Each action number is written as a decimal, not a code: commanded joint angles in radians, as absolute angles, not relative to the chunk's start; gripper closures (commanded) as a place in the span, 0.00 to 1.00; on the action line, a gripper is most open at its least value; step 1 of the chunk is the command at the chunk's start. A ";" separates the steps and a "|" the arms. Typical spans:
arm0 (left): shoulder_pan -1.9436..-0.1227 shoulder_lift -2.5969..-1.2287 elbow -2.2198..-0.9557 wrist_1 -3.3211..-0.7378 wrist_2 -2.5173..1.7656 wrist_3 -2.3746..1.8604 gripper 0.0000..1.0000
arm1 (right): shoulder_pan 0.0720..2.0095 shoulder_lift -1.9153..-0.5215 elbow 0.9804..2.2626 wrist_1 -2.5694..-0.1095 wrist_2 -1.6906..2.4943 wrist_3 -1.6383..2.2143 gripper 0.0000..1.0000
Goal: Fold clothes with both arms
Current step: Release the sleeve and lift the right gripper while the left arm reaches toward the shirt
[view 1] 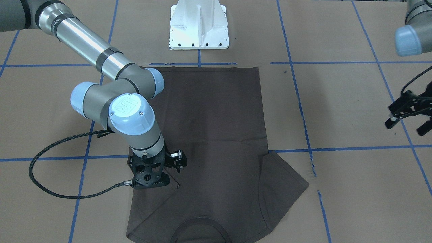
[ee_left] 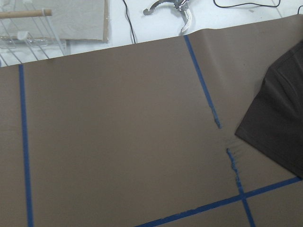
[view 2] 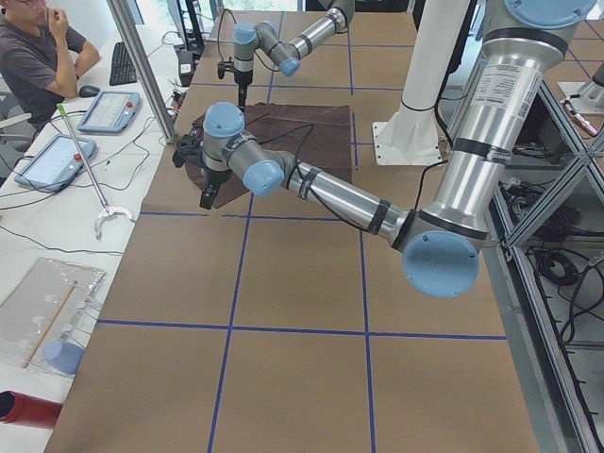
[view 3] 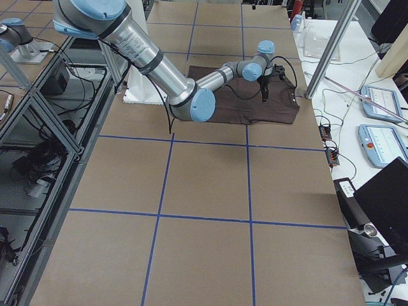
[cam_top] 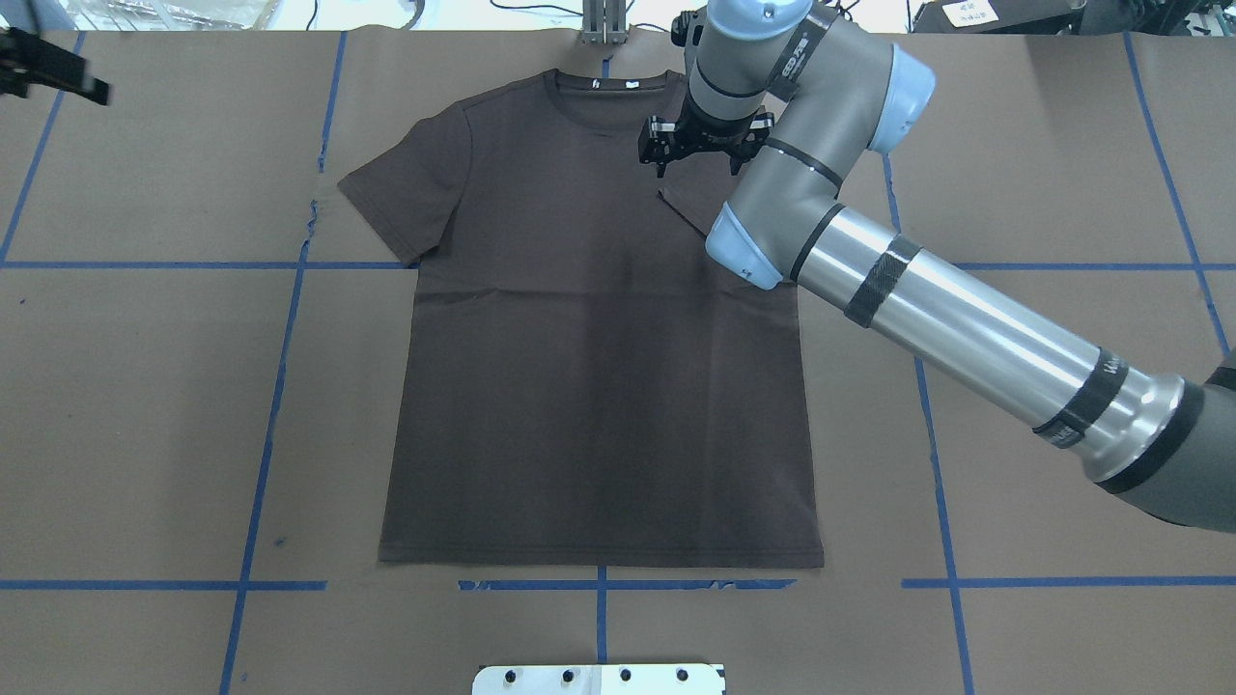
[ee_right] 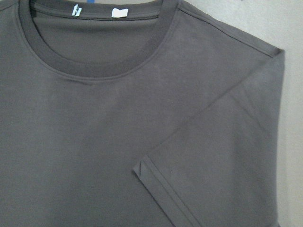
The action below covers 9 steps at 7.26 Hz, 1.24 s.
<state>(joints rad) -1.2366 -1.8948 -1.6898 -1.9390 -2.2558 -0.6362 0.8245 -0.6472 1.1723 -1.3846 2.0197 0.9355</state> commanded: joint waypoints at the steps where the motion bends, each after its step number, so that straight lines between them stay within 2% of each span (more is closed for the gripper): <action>1: -1.105 -1.971 -1.623 -2.051 -2.160 -0.854 0.00 | 0.895 -0.714 1.368 -1.633 2.142 0.898 0.00; 3: -0.999 -2.012 -1.446 -2.286 -1.951 -1.039 0.00 | 0.971 -0.825 1.463 -1.644 2.287 0.761 0.00; 4: -0.945 -2.067 -1.372 -2.293 -1.825 -1.069 0.00 | 0.971 -0.863 1.517 -1.644 2.287 0.755 0.00; 7: -0.817 -2.153 -1.180 -2.318 -1.585 -1.155 0.00 | 0.971 -0.870 1.542 -1.643 2.273 0.759 0.00; 9: -0.810 -2.178 -1.094 -2.380 -1.577 -1.155 0.00 | 0.960 -0.867 1.540 -1.640 2.266 0.770 0.00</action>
